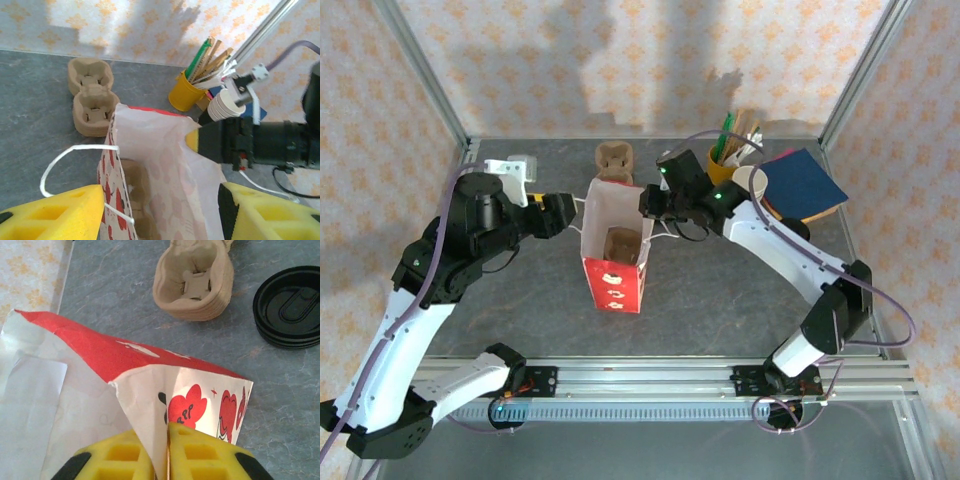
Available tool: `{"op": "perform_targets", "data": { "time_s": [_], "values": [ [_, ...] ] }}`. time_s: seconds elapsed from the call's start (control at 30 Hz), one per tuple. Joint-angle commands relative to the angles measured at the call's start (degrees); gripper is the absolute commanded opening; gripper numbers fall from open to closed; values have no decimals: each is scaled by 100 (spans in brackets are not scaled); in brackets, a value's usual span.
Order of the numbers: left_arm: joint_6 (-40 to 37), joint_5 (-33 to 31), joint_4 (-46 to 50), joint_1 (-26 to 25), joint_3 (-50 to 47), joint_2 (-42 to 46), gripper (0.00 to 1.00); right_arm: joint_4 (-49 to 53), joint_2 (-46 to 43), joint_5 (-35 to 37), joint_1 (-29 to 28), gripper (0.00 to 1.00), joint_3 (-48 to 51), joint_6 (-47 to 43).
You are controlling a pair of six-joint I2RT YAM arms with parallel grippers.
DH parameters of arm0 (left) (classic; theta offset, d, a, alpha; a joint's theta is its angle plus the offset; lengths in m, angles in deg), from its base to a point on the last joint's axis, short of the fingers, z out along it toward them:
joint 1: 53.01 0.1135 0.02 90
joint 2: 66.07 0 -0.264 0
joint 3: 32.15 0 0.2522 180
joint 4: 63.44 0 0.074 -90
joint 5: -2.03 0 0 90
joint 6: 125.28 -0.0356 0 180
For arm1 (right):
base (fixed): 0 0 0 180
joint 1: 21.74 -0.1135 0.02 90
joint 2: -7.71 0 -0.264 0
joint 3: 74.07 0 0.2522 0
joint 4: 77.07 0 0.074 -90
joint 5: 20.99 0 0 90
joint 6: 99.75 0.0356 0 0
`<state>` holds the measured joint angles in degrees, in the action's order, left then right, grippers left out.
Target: Pack the takeout coffee
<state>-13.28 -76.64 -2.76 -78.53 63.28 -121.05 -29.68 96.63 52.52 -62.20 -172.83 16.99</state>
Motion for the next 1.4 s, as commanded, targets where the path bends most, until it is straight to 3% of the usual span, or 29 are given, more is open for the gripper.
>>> {"op": "perform_targets", "data": {
  "time_s": [0.0,0.27,0.47,0.73,0.9,1.13,1.27,1.37],
  "values": [
    [53,-475,-435,-19,-178,123,63,-646,-754,-111,-122,12,285,-226],
    [238,-1032,-1282,-18,-627,575,63,-1824,-2039,-159,-465,2,1482,-765],
    [130,-1185,-1352,-15,-774,611,63,-2839,-3088,-261,-582,1,2562,-1113],
    [81,-1089,-1405,-23,-878,559,63,-2917,-3474,95,-594,1,2868,-987],
    [72,-698,-1491,-22,-822,448,63,-2503,-3120,515,-594,0,2540,-95],
    [28,365,-1168,-41,-481,-76,60,-1608,-2347,761,-594,0,1726,1672],
    [33,790,-822,-346,-43,-505,58,-1682,-2152,674,-589,0,1691,2623],
    [98,713,-470,-714,404,-812,58,-1593,-1858,845,-585,0,1608,3109]
  ]
}}
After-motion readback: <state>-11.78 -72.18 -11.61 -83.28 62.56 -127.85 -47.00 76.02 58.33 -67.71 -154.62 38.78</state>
